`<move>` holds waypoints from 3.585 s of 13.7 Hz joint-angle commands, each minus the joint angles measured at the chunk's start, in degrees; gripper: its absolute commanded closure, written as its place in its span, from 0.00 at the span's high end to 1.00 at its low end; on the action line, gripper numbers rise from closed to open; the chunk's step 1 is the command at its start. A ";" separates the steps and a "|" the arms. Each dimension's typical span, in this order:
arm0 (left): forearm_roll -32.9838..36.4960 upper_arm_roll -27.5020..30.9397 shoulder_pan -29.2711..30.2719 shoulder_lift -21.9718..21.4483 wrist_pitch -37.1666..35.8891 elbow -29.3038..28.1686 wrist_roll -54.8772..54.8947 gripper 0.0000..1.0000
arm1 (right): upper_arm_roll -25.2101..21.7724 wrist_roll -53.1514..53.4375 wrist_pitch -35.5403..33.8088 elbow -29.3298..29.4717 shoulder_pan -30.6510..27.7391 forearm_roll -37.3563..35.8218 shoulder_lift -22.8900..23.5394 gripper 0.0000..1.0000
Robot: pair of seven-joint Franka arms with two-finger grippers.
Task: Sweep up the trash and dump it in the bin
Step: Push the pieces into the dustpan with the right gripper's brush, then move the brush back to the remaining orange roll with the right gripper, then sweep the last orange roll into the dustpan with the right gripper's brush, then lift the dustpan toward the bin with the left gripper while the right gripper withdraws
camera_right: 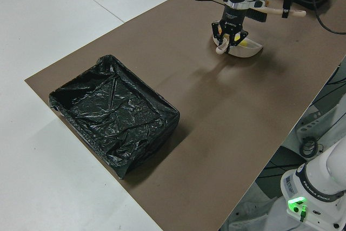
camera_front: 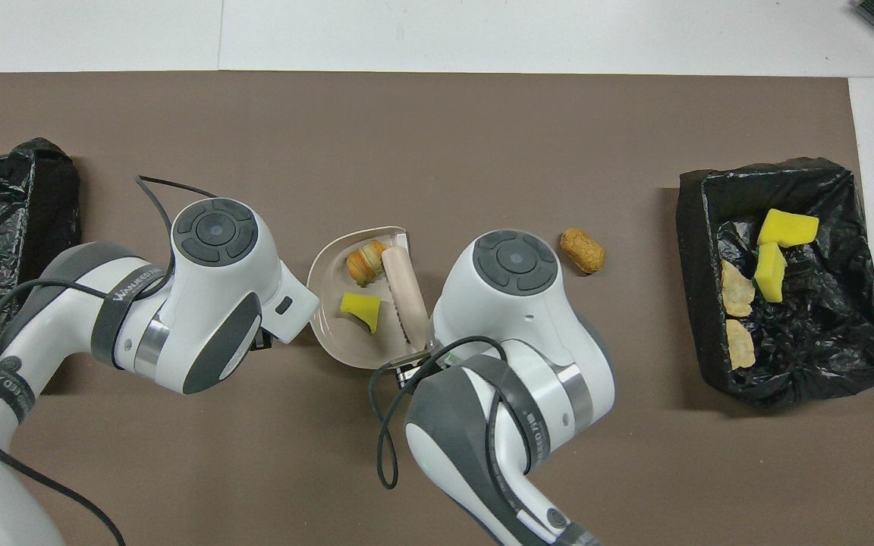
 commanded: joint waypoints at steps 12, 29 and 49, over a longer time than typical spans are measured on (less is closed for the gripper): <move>-0.99 0.18 1.19 -1.56 2.73 -2.37 -0.31 0.00 | 1.04 -3.34 1.15 -11.09 -17.13 -19.75 -2.81 0.00; -1.07 0.10 1.10 -3.50 4.04 -6.42 -4.88 0.00 | 2.00 5.54 13.46 -10.22 4.91 9.83 1.95 0.00; -17.42 0.80 12.95 -2.18 1.34 2.26 16.56 0.00 | 0.77 10.47 -8.78 2.63 -1.40 8.81 -3.85 0.00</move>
